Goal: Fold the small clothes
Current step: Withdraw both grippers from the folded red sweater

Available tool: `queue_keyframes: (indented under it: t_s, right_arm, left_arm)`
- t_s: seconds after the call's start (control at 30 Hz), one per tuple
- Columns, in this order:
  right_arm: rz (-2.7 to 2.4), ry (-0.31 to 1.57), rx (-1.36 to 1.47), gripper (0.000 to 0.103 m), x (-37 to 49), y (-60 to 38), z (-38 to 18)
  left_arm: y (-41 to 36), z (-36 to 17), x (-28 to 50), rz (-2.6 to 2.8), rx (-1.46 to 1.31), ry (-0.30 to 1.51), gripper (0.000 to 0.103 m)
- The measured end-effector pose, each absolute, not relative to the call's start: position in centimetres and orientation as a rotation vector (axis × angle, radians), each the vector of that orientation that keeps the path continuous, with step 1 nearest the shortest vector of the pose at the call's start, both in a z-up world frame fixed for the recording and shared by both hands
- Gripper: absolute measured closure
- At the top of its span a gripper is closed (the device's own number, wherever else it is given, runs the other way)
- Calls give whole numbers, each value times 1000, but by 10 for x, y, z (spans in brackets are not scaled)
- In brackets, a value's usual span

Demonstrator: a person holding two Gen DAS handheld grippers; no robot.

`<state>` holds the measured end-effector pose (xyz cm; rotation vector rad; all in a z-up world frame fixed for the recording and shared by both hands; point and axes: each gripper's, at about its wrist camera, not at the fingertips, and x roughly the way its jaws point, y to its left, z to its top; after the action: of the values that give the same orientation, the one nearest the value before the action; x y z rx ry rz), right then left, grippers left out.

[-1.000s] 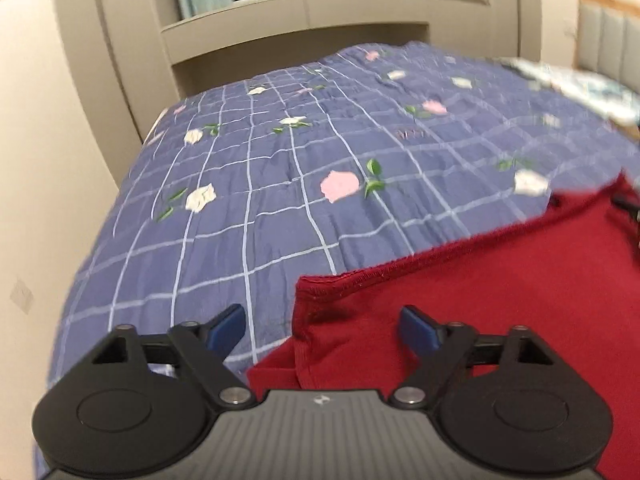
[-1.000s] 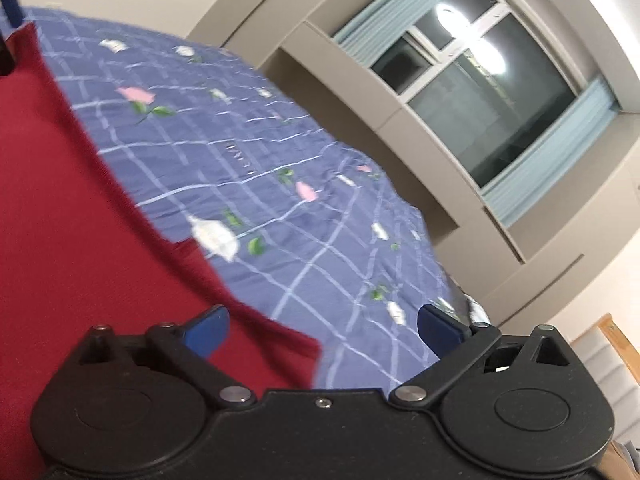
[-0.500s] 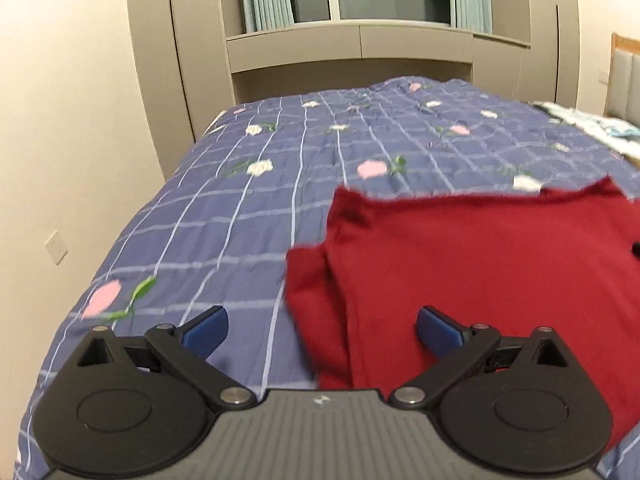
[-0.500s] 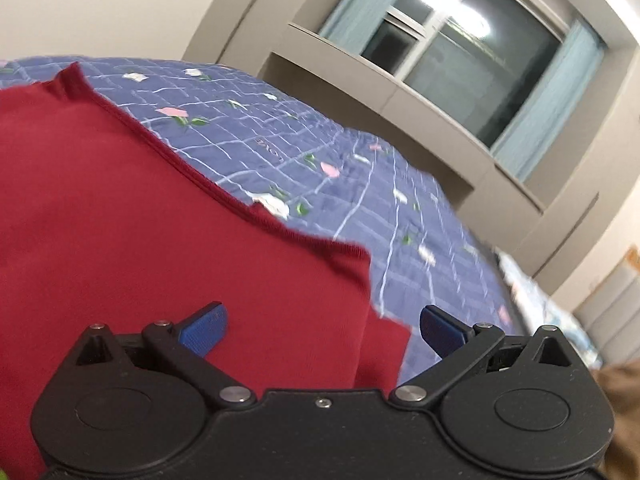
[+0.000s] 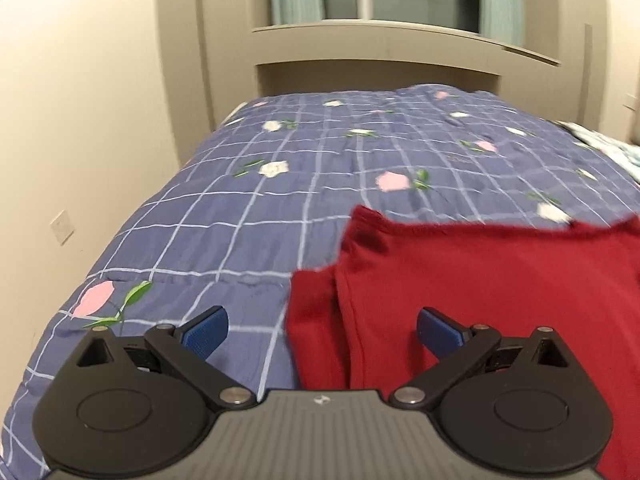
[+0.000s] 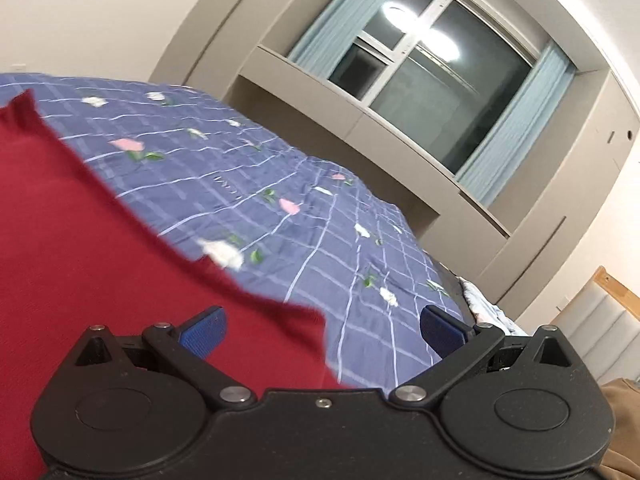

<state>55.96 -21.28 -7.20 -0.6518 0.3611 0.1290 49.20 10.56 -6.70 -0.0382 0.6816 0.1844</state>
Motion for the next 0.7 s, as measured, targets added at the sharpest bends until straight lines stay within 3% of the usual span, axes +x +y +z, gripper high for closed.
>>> queue_keyframes:
  t_s: [0.17,0.4,0.63,0.7]
  right_arm:
    - [11,458,-685,1,605,-216,-104]
    - [-15,360,-713,1,596,-213,-118]
    - [20,449,-640,1,586,-225,-90]
    - [-31,377,-650,1,560,-224,-76]
  left_arm:
    - [113,-85,523,253,-95,759,0]
    - [113,-95,520,256,-107,722,0]
    - [118,-74,499,229,-140,748,1]
    - [123,-65,480,194,-187,729,1]
